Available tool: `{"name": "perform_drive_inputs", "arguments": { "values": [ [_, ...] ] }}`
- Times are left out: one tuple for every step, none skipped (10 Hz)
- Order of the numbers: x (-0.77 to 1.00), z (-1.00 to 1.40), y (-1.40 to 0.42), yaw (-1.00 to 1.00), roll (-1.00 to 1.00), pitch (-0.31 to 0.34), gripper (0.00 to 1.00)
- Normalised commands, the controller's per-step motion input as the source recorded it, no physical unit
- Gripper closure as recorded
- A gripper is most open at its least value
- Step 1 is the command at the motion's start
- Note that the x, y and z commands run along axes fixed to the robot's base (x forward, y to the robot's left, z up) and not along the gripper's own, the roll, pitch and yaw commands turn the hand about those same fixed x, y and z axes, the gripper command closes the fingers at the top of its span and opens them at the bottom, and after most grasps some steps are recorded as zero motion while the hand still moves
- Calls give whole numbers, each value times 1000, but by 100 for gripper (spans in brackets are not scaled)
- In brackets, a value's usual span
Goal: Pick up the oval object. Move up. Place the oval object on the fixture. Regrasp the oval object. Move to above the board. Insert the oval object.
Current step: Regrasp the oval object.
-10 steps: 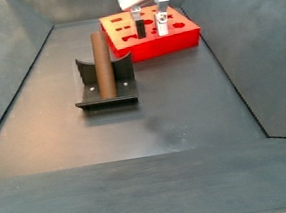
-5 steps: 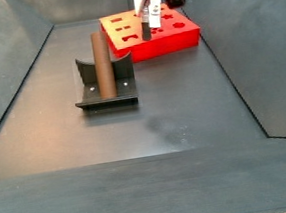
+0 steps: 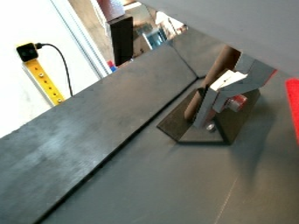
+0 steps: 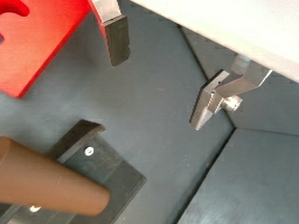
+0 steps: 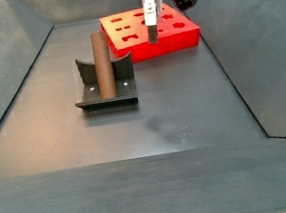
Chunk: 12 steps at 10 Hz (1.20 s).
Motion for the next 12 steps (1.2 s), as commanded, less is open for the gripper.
{"name": "perform_drive_inputs", "arguments": {
  "values": [
    [70,-2,-49,388,135,486,0],
    [71,-14,-45,453,117,324,0],
    [65,-17,-43,463,109,248,0],
    [57,-4,-37,420,82,79,0],
    [55,-4,-35,393,71,22,0],
    [40,-9,-35,328,67,-70,0],
    [35,-11,-38,292,68,-97,0],
    [1000,-5,-21,146,134,-163,0],
    [1000,-6,-20,105,135,-162,0],
    [1000,-33,-17,17,152,-133,0],
    [1000,-36,-18,-8,154,-118,0],
    [1000,-37,-18,-40,144,-80,0]
  ]
}}
